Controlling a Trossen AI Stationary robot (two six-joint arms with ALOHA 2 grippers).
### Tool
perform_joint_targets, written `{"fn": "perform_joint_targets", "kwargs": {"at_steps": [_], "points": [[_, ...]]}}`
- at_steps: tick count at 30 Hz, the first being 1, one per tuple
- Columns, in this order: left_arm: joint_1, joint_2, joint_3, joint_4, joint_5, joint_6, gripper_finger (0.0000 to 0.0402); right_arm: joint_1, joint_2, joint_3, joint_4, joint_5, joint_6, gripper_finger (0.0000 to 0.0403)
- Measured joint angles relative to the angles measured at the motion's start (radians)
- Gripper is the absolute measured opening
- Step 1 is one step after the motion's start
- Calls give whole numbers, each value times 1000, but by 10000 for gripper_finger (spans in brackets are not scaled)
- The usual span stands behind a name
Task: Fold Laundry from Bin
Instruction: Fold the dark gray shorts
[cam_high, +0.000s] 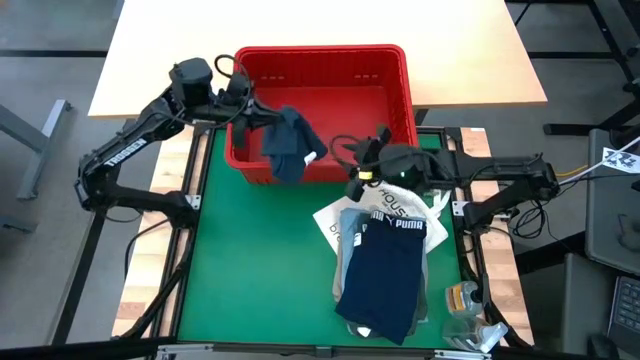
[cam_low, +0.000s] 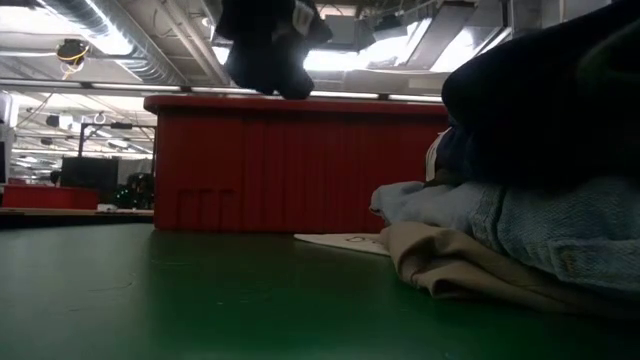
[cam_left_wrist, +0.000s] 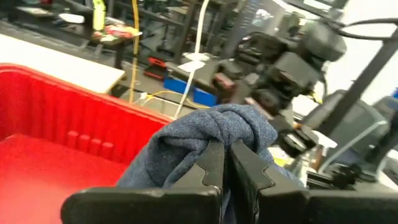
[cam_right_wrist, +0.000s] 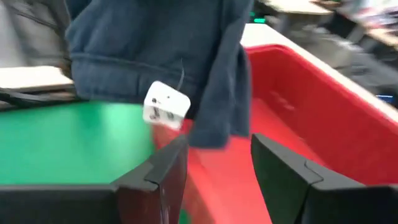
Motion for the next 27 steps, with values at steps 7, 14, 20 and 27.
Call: {"fn": "perform_joint_targets", "kwargs": {"at_steps": [7, 14, 20, 27], "points": [[-97, -3, 0, -5, 0, 0, 4, -53, 0, 0, 107, -201, 1, 177], [-191, -2, 0, -11, -1, 0, 4, -56, 20, 0, 119, -268, 1, 177], [-243, -2, 0, -18, -4, 5, 4, -56, 44, 0, 135, -481, 32, 177], [-291, -2, 0, -89, -9, 24, 4, -56, 50, 0, 136, -599, 130, 177]]}}
